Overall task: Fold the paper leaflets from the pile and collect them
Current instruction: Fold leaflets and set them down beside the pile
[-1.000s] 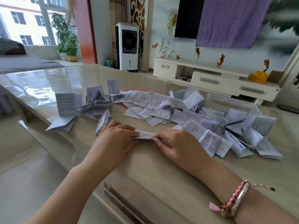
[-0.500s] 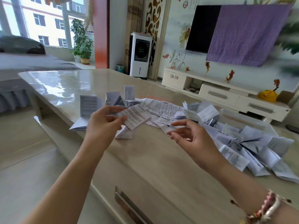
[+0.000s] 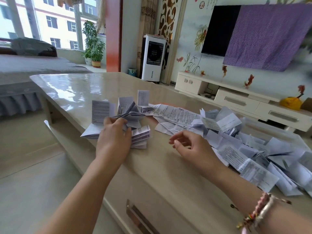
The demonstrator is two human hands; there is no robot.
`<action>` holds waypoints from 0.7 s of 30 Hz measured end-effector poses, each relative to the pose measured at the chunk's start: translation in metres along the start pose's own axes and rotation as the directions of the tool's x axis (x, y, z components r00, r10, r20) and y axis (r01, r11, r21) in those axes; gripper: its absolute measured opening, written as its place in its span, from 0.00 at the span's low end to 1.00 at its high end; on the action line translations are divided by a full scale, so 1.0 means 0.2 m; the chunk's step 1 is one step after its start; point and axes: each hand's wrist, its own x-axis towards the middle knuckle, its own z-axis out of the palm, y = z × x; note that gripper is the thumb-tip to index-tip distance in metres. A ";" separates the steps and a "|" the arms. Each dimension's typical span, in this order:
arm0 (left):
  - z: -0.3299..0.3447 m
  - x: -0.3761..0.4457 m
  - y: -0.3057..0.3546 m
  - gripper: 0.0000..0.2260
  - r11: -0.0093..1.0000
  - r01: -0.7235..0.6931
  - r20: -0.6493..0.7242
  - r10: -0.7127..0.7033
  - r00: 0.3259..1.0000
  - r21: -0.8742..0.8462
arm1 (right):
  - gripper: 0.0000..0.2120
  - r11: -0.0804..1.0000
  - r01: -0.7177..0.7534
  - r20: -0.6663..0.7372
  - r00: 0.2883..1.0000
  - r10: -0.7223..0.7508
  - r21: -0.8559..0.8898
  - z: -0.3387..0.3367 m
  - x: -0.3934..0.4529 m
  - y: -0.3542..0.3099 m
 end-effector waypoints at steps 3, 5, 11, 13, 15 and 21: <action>-0.01 -0.03 0.01 0.13 0.993 -0.075 -0.028 0.078 0.997 0.085 | 0.05 0.995 0.004 -0.076 0.997 -0.011 -0.097 0.01 0.09 0.01; -0.01 -0.05 0.02 0.15 0.984 -0.167 0.000 0.167 0.986 0.066 | 0.06 0.984 0.000 -0.108 0.994 -0.020 -0.176 0.02 0.19 0.03; 0.05 -0.09 0.01 0.24 0.919 -0.333 0.248 0.280 0.927 0.210 | 0.16 0.889 -0.037 0.018 0.999 0.051 -0.457 0.10 0.54 0.21; 0.08 -0.08 -0.02 0.23 0.892 -0.350 0.302 0.262 0.916 0.285 | 0.19 0.855 -0.056 0.083 0.990 0.115 -0.516 0.13 0.62 0.22; 0.09 -0.06 -0.03 0.21 0.898 -0.330 0.328 0.230 0.916 0.291 | 0.20 0.816 -0.043 0.123 0.983 0.139 -0.576 0.16 0.68 0.22; 0.10 -0.03 -0.03 0.20 0.900 -0.314 0.352 0.201 0.914 0.303 | 0.16 0.877 -0.029 0.058 0.996 0.064 -0.480 0.19 0.67 0.18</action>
